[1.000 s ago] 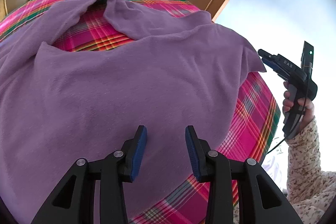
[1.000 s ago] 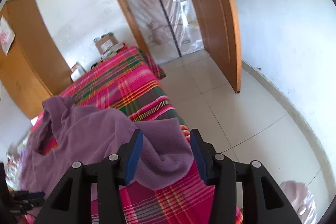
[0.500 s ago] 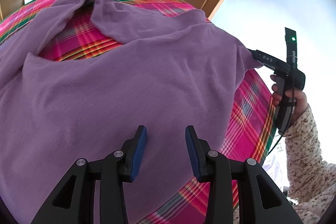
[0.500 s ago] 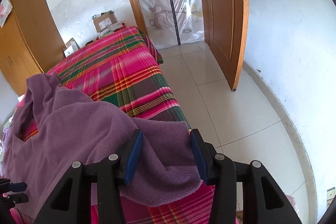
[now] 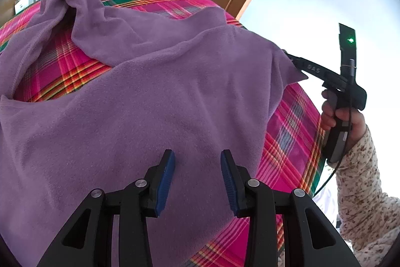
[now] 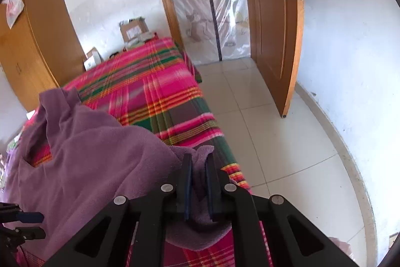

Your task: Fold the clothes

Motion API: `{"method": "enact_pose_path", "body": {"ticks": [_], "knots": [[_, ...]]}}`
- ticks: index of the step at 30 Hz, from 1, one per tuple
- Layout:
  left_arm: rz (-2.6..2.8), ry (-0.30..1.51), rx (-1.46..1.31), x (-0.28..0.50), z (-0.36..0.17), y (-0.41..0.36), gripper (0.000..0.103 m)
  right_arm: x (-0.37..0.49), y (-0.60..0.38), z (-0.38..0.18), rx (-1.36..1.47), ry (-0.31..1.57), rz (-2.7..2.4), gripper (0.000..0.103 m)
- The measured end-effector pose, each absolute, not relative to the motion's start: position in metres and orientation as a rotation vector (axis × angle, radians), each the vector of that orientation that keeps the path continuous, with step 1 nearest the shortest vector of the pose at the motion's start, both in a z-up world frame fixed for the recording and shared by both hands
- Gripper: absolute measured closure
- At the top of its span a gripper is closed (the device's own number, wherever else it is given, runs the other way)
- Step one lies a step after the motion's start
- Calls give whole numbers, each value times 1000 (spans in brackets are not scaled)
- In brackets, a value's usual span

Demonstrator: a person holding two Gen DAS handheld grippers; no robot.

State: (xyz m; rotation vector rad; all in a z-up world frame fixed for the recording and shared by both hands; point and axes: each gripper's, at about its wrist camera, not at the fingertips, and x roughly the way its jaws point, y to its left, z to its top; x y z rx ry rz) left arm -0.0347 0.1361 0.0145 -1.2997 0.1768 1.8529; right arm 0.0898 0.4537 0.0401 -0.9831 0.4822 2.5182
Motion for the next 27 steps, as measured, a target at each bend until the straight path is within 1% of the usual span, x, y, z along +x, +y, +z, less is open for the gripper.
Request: {"method": "enact_pose_path", "body": {"ticks": [10,15,27], "knots": [[1862,198,-1292,-30,16,138,63,127,481,59,-780,548,2409,94],[1855,209,-1292,-28,16,140,63,136,499,57,-741,581,2329,94],[1832,229,-1285,-22,19,145,63,159,515,64,-645,581,2230,94]]}}
